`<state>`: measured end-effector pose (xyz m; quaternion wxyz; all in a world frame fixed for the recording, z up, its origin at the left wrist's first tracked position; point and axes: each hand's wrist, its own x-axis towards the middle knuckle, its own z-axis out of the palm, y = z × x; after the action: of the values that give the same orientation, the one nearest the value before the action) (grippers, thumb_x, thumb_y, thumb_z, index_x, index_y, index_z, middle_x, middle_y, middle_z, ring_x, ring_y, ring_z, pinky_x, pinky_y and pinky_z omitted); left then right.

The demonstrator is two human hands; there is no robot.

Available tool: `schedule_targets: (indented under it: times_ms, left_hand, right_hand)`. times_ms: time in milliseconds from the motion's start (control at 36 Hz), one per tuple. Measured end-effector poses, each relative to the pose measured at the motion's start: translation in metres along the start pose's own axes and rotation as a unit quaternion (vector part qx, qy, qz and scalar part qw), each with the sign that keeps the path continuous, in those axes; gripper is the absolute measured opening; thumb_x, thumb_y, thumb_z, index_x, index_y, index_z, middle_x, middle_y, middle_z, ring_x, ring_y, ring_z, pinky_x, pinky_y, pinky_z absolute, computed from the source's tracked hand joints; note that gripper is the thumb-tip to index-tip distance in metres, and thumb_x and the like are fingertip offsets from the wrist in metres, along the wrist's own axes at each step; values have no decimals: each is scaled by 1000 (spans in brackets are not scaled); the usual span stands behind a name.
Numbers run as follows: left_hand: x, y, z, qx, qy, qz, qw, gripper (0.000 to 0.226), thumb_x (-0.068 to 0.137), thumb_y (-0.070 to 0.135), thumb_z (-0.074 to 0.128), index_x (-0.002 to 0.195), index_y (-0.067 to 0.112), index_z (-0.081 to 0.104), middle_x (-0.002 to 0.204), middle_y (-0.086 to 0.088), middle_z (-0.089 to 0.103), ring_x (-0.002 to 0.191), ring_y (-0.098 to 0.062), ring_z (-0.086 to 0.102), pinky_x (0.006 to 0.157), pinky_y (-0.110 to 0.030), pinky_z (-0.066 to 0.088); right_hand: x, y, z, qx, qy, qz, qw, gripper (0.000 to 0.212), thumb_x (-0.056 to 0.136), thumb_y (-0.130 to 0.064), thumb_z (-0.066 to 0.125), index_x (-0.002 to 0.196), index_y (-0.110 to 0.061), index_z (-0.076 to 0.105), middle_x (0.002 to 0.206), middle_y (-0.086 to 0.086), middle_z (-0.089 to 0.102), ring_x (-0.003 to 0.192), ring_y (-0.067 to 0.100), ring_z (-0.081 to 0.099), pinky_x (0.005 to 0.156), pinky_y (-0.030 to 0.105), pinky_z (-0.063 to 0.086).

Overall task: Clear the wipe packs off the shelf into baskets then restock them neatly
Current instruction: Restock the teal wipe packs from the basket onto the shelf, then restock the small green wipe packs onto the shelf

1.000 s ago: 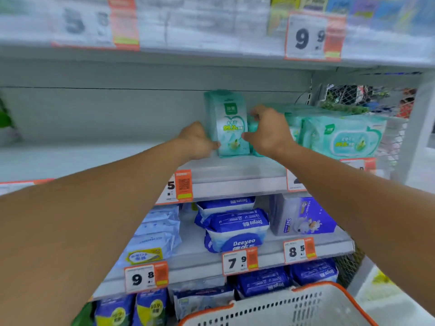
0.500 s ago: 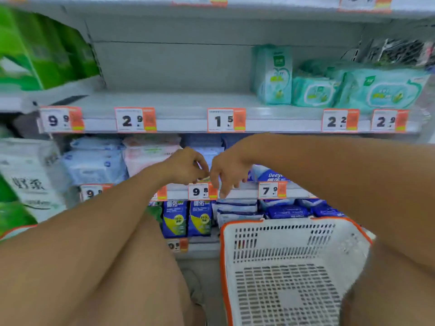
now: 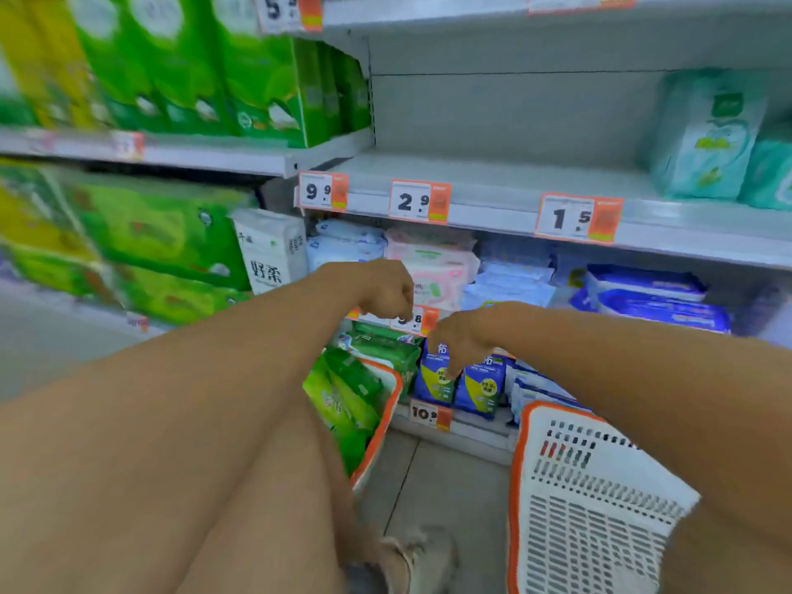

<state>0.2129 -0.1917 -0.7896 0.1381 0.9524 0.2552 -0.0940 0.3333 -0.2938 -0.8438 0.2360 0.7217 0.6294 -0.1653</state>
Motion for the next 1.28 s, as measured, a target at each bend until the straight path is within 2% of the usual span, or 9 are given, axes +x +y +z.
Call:
schedule_targets:
  times_ms: [167, 417, 556, 722, 861, 944, 1083, 1167, 1278]
  left_hand:
    - [36, 4, 63, -20, 1, -25, 999, 29, 91, 34, 66, 112, 14, 72, 120, -9, 66, 111, -26, 60, 94, -34, 49]
    - [32, 1, 207, -147, -80, -69, 983, 38, 90, 34, 66, 120, 12, 64, 116, -9, 65, 108, -27, 62, 91, -34, 50]
    - [20, 51, 300, -429, -190, -99, 878, 41, 93, 28, 63, 130, 16, 52, 109, -6, 61, 90, -25, 66, 79, -37, 61]
    - [17, 101, 331, -566, -244, -122, 778, 25, 102, 23, 37, 121, 27, 53, 110, -2, 65, 92, -21, 61, 78, -35, 52]
    - [18, 145, 345, -530, -307, -59, 788, 33, 102, 30, 44, 134, 39, 46, 128, 5, 61, 112, -22, 61, 88, -37, 51]
    - [19, 176, 347, -502, -321, -21, 803, 39, 101, 25, 46, 138, 39, 46, 131, -1, 61, 100, -20, 57, 83, -34, 49]
    - [24, 192, 344, -464, -330, 42, 821, 43, 103, 14, 39, 144, 28, 43, 114, -1, 60, 85, -18, 53, 69, -26, 45]
    - [32, 179, 328, -404, -226, 37, 885, 36, 97, 19, 53, 132, 21, 58, 121, -11, 65, 95, -26, 62, 75, -29, 49]
    - [36, 129, 269, -257, -32, 52, 965, 31, 87, 13, 58, 117, 14, 65, 118, -13, 68, 109, -33, 63, 83, -34, 50]
  right_hand:
    - [13, 28, 34, 140, 115, -11, 983, 55, 93, -31, 67, 142, -17, 49, 124, 10, 62, 116, 30, 56, 87, 30, 44]
    - [17, 5, 133, -26, -135, -10, 991, 63, 97, -47, 58, 151, -20, 40, 145, 11, 52, 130, 32, 50, 104, 40, 44]
    - [18, -16, 189, -73, -87, 20, 993, 53, 99, -47, 49, 148, -27, 44, 141, 6, 53, 128, 31, 50, 97, 45, 45]
    - [-1, -8, 262, -4, -61, 142, 988, 50, 100, -35, 42, 147, -19, 44, 164, 10, 19, 154, 29, -2, 122, 55, 13]
    - [-35, 25, 294, 2, -65, 176, 982, 54, 99, -44, 43, 147, -20, 43, 163, 6, 21, 154, 26, -2, 122, 52, 15]
    - [-65, 46, 316, 14, -93, 222, 971, 59, 99, -51, 41, 149, -21, 41, 163, 8, 22, 154, 27, -1, 122, 52, 15]
    - [-103, 76, 338, 75, -169, 305, 934, 48, 97, -35, 45, 144, -24, 45, 157, 8, 32, 151, 35, 10, 120, 53, 21]
    - [-86, 70, 309, 163, -121, 350, 915, 47, 95, -35, 51, 138, -16, 50, 146, 12, 42, 139, 36, 35, 109, 53, 35]
    - [-29, 29, 225, 308, 81, 258, 912, 27, 96, -17, 50, 118, -8, 63, 129, 17, 62, 115, 34, 60, 92, 35, 48]
